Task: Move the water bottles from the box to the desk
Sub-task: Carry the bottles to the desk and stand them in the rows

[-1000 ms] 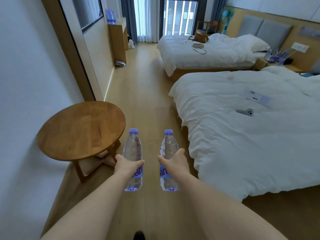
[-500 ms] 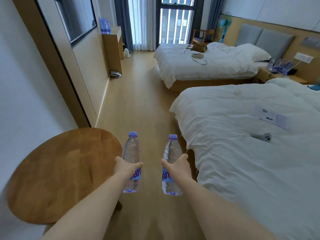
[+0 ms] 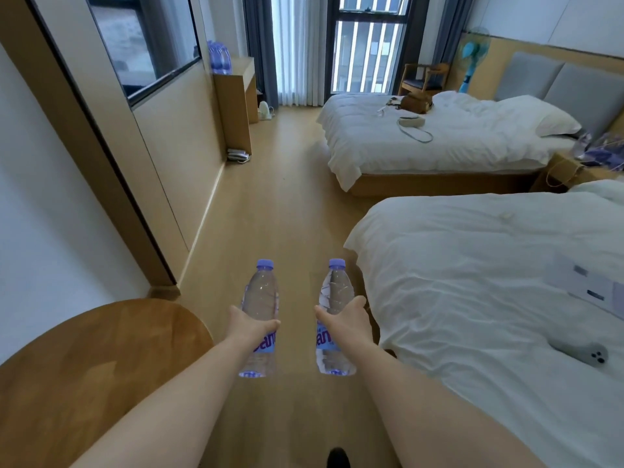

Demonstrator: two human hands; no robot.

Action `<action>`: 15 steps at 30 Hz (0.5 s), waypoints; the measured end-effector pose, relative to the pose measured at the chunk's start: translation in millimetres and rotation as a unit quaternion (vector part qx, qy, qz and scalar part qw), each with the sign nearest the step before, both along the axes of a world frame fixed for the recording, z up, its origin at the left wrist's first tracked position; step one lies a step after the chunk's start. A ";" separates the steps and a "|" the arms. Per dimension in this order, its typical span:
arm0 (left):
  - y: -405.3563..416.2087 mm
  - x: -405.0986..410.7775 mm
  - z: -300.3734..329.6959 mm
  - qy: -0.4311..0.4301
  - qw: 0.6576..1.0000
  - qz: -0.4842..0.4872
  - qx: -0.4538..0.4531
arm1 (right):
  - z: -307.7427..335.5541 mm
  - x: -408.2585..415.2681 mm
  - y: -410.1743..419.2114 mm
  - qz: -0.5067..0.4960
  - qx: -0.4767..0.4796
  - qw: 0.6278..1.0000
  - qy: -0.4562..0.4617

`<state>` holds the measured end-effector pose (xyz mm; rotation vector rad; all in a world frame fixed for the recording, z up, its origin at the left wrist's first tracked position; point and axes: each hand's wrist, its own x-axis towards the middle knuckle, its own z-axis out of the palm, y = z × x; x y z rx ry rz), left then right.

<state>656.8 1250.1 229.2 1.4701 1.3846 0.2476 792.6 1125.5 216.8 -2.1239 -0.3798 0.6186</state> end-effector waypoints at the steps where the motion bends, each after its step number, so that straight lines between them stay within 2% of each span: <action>1: 12.4 19.2 1.7 -0.007 1.000 0.009 0.001 | 3.2 20.3 13.5 0.005 0.004 1.000 -0.004; 8: 85.5 136.0 15.9 -0.025 0.998 0.048 -0.010 | 22.1 143.6 91.7 0.050 0.002 0.999 -0.015; 15: 163.4 214.7 11.1 -0.014 0.998 0.065 -0.018 | 16.0 229.9 169.0 0.058 0.008 0.998 0.001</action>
